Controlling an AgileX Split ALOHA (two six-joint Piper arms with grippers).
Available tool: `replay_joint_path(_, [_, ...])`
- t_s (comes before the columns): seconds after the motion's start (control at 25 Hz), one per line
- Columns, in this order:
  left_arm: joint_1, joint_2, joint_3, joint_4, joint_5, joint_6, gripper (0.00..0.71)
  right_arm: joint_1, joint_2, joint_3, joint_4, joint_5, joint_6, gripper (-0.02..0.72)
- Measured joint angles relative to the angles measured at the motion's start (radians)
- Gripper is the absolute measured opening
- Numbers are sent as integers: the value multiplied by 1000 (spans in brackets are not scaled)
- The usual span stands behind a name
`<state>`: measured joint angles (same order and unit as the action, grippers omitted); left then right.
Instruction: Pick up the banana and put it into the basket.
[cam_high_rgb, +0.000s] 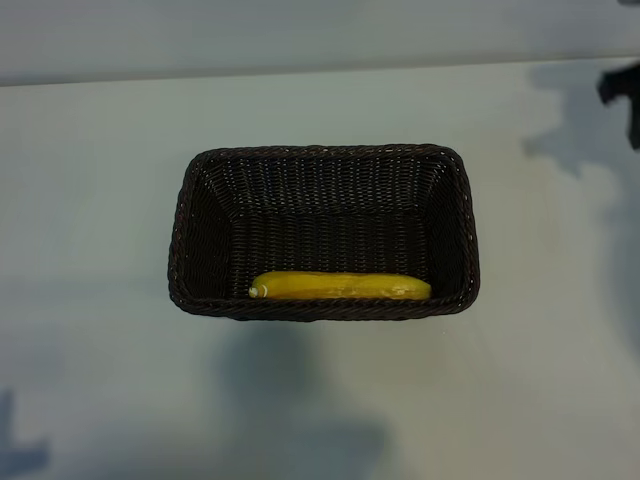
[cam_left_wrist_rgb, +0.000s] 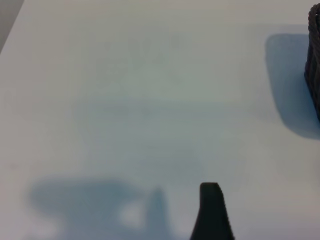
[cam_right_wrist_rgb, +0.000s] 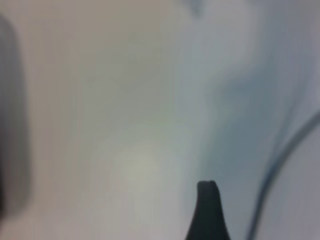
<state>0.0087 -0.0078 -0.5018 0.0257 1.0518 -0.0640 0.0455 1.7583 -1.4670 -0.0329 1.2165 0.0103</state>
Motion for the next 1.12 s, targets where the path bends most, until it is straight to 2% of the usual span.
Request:
replay_joint_path(0.12, [0,0,0,0,0,0,548,-3,-118,131,-27,1,1,547])
replay_joint_path(0.48, [0,0,0,0,0,0,548,-3,-471,397,-24,1,4,547])
replay_joint_path(0.84, [0,0,0,0,0,-3,548,-2,-852,637,-1,4,52,547])
replay_joint_path(1.12, [0,0,0,0,0,-3,548,-2,-1126,861,-7,-104,56,547])
